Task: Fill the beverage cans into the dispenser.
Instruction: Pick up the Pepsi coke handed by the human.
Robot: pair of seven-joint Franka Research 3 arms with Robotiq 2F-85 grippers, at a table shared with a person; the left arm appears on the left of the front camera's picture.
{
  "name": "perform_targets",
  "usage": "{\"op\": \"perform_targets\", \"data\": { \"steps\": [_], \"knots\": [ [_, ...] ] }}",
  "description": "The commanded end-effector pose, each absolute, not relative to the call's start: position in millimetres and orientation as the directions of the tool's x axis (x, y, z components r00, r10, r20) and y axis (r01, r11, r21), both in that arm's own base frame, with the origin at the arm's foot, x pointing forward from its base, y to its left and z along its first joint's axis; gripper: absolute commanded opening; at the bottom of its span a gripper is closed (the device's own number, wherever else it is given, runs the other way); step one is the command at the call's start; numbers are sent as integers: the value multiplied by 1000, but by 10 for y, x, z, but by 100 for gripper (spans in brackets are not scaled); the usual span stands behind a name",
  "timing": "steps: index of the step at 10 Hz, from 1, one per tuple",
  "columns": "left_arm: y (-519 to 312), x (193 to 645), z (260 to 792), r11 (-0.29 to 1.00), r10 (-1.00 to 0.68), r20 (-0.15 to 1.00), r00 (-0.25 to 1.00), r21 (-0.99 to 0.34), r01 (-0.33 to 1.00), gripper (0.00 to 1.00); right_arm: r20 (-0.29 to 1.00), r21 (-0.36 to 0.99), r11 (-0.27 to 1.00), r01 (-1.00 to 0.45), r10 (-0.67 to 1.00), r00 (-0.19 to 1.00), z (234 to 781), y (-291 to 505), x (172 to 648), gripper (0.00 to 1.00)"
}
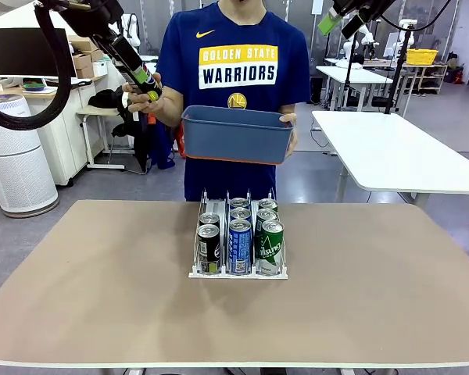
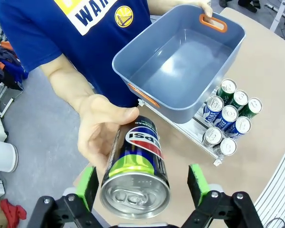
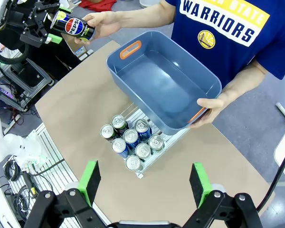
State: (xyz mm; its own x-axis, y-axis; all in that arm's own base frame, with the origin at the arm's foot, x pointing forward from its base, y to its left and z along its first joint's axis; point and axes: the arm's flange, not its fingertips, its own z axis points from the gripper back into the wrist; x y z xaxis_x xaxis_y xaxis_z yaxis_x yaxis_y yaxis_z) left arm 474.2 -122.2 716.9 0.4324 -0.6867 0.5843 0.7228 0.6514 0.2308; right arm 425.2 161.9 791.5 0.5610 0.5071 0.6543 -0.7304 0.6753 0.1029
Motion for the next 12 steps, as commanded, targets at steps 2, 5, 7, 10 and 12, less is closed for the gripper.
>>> {"op": "perform_targets", "data": {
  "steps": [2,5,7,10,12],
  "knots": [
    [-1220,4740,7168,659,-679,580,451,211,722,40,651,106,677,-728,506,565,7913,1623,4245,100],
    [-1221,4738,7158,666,-671,592,447,217,714,0,651,106,677,-728,506,565,7913,1623,4245,100],
    [-1227,4754,7164,665,-670,603,433,230,710,3,651,106,677,-728,506,565,7913,1623,4245,100],
    [-1200,4752,7159,662,-683,584,438,242,709,0,651,106,677,-728,506,565,7913,1623,4245,100],
    [-1218,4736,7169,663,-688,576,442,251,706,0,651,106,677,-728,506,565,7913,1623,4245,100]
  ]
}}
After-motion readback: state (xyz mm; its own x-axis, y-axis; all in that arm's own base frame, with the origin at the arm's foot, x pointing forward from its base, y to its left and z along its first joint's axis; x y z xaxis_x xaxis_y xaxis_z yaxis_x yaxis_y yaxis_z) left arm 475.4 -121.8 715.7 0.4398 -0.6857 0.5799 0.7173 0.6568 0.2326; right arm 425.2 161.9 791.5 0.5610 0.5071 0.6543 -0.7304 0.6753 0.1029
